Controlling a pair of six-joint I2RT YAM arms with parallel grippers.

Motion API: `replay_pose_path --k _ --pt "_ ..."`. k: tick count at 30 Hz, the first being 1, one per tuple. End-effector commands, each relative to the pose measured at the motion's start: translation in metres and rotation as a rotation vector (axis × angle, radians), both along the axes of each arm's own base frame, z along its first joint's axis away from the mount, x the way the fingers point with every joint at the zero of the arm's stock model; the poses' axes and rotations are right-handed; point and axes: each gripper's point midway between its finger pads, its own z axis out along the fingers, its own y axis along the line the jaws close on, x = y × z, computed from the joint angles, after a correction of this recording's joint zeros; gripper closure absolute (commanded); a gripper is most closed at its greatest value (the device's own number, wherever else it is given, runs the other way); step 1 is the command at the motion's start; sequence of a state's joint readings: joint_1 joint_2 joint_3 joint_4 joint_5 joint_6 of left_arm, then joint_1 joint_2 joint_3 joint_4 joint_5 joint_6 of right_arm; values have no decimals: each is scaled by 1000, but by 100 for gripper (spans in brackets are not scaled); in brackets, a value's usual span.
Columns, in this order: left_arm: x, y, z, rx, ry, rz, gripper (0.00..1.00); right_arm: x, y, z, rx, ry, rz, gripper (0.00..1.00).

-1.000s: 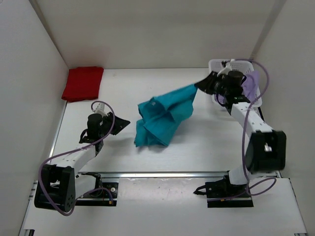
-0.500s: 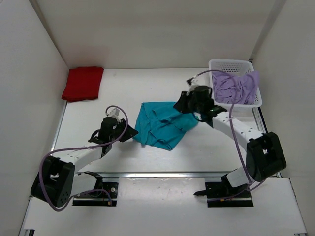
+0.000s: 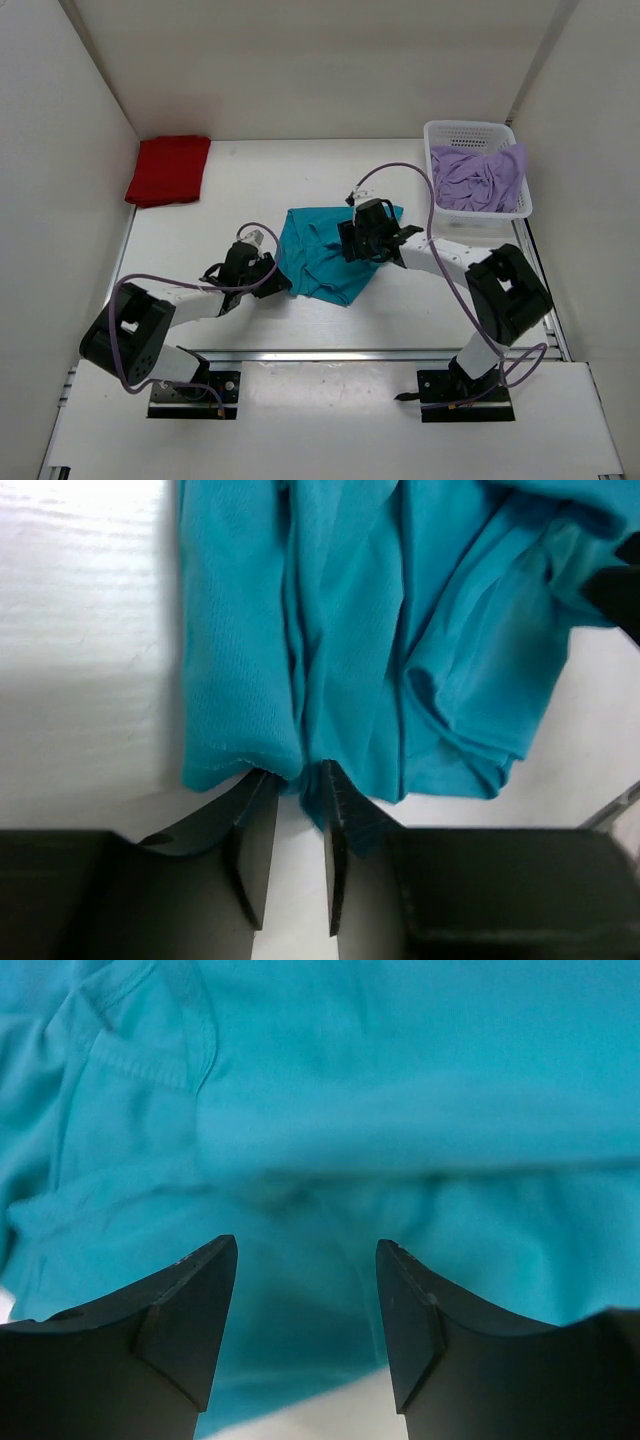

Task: Fold and stack the t-shirts
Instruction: Move the tshirt to the center of the board

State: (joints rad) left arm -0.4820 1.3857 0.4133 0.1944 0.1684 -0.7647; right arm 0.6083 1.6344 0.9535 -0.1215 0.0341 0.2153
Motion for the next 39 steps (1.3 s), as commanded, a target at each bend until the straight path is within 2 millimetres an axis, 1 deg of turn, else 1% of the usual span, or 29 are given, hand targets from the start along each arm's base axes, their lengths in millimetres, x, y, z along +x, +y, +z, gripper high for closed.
replay_pose_path --k 1,2,4,5,6,9,11,12,13,15,16,19,20,22,23,24,25,26,27,28,29,31,32,33,34,35,36,38,39 --pt "10 -6 0 -20 -1 5 65 31 17 10 -21 -79 17 44" --pt "16 -9 6 -32 -17 6 71 38 13 2 -44 -63 -2 44" --pt "24 -12 7 -41 -12 15 79 52 15 3 -69 -70 -22 47" --pt "30 -14 12 -59 -23 20 86 58 13 4 -82 -83 -44 51" --pt "32 -14 13 -65 -22 32 92 63 12 8 -79 -97 -58 62" --pt "47 -13 30 -78 -60 69 100 71 14 38 -21 -172 -97 88" --pt "57 -9 45 -90 -97 95 100 65 13 51 -22 -195 -99 99" --pt "62 -8 59 -114 -127 103 100 64 10 68 -3 -219 -105 100" --pt "64 -4 61 -123 -124 118 100 59 11 75 -1 -222 -99 100" --pt "79 -1 97 -182 -193 136 100 47 6 104 28 -258 -93 100" --pt "82 3 104 -190 -200 145 100 37 5 114 39 -265 -84 100" --pt "95 21 157 -238 -309 181 100 8 2 144 69 -271 -38 100" --pt "96 27 165 -243 -319 192 100 0 4 151 76 -269 -19 100" --pt "100 50 206 -280 -408 224 100 -27 -1 174 117 -265 32 99" --pt "99 55 214 -276 -422 222 100 -33 1 181 137 -266 54 100" --pt "100 70 231 -271 -466 254 100 -46 -2 193 162 -267 78 100" --pt "95 78 251 -288 -514 261 100 -59 -4 218 212 -297 96 100" --pt "95 87 259 -283 -543 275 100 -67 -3 227 239 -304 113 100" --pt "91 92 268 -268 -569 276 100 -72 -13 253 278 -362 102 100" --pt "92 98 282 -247 -601 294 100 -87 -12 272 343 -381 147 100" --pt "92 100 280 -201 -603 292 100 -94 -11 282 391 -389 181 100" --pt "91 110 283 -148 -627 319 100 -94 -33 295 455 -430 155 100" --pt "93 119 281 -107 -634 352 100 -97 -36 286 480 -413 169 100" --pt "94 123 279 -87 -636 372 100 -87 -51 279 483 -404 120 100" --pt "95 131 264 -67 -607 404 100 -78 -62 262 516 -372 97 100" --pt "96 134 251 -81 -583 413 100 -78 -60 240 574 -312 109 100" --pt "98 135 253 -100 -606 426 100 -66 -76 230 594 -300 50 100" --pt "104 138 219 -120 -530 453 100 -52 -82 187 691 -206 2 100" --pt "108 146 214 -154 -511 474 100 -40 -88 183 697 -227 -27 100"
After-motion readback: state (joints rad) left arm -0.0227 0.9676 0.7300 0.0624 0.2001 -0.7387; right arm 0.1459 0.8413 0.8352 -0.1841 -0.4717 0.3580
